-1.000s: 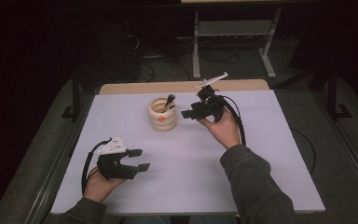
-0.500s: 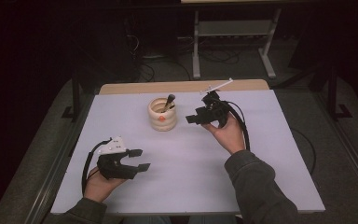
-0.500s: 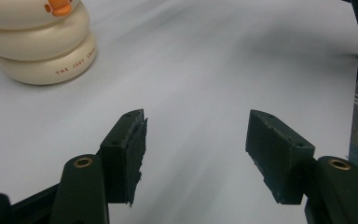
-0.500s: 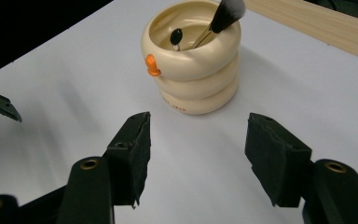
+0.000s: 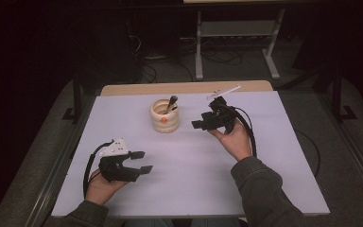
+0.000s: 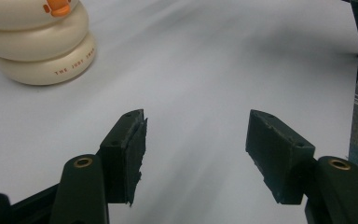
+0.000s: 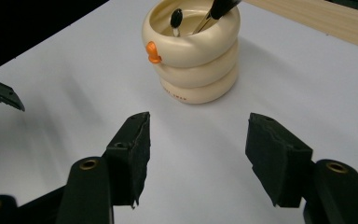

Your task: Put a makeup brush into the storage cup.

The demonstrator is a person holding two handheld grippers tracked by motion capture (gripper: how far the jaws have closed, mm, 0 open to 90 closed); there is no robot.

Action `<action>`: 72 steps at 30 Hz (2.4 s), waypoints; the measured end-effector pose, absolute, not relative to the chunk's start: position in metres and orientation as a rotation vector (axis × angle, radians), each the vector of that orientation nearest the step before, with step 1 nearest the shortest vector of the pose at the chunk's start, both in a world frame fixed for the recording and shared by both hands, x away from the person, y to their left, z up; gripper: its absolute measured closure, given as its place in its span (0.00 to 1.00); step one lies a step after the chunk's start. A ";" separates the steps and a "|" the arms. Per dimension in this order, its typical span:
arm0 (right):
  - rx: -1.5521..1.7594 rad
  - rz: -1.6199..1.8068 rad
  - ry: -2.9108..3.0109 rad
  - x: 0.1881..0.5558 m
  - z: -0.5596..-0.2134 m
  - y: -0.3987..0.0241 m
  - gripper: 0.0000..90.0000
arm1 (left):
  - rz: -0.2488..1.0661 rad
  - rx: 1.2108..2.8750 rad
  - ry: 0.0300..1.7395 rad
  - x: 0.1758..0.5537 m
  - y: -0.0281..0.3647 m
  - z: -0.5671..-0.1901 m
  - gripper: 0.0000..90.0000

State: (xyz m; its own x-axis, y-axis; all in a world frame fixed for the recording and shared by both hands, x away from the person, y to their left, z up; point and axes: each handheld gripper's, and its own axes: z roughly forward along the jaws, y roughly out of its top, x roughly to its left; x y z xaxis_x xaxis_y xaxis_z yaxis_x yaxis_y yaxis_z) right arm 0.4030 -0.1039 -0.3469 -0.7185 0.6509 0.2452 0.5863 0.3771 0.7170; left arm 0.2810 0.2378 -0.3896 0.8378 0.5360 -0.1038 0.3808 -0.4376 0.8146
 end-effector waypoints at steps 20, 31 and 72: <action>1.138 1.263 2.519 0.390 -0.354 -0.112 0.37 | 0.211 2.080 0.668 0.281 0.237 -0.390 0.41; 1.185 1.250 2.498 0.382 -0.356 -0.117 0.32 | 0.210 2.079 0.671 0.281 0.237 -0.390 0.41; 1.247 1.243 2.470 0.342 -0.375 -0.154 0.29 | 0.210 2.090 0.684 0.282 0.237 -0.392 0.39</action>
